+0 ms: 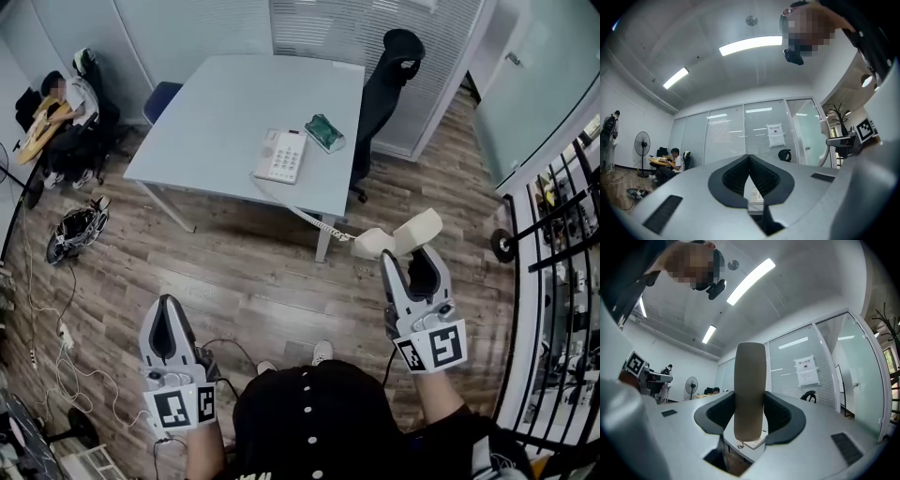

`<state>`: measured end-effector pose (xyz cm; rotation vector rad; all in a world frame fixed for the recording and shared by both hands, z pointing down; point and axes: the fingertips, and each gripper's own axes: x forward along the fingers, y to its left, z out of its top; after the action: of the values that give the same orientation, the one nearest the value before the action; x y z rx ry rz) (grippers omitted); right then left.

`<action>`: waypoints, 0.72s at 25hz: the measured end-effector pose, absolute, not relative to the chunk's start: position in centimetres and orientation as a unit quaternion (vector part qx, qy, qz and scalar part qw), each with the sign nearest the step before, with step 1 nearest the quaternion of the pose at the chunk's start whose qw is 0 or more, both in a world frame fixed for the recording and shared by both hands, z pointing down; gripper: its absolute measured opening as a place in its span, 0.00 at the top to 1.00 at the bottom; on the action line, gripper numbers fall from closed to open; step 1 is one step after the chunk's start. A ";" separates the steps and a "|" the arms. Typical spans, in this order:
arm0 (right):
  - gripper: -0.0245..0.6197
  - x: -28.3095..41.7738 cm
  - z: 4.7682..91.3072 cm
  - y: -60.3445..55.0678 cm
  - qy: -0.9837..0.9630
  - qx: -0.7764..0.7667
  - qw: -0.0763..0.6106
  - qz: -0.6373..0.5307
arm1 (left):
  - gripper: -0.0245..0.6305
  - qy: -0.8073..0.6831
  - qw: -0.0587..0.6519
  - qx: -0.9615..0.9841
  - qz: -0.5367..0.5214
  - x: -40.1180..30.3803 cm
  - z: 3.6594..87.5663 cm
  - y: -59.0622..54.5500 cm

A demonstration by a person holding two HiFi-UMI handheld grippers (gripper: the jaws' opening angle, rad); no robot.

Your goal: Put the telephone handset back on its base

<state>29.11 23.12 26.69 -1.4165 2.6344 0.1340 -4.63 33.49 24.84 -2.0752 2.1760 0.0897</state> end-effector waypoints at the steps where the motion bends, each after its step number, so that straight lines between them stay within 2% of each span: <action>1: 0.64 29.3 26.8 22.9 0.879 -0.468 0.073 0.044 | 0.94 0.723 0.067 -0.687 0.029 -4.2 24.8 33.3; 10: 0.64 30.2 28.8 21.0 0.899 -0.432 0.066 0.024 | 0.94 0.740 0.065 -0.669 0.016 -0.5 24.8 33.2; 18: 0.64 31.0 30.1 19.4 0.894 -0.443 0.066 0.002 | 0.94 0.750 0.051 -0.659 0.001 -0.7 26.0 33.3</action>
<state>30.96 19.39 30.12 -1.3362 2.6963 0.0065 -0.75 33.26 26.00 -2.0052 2.2834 0.0030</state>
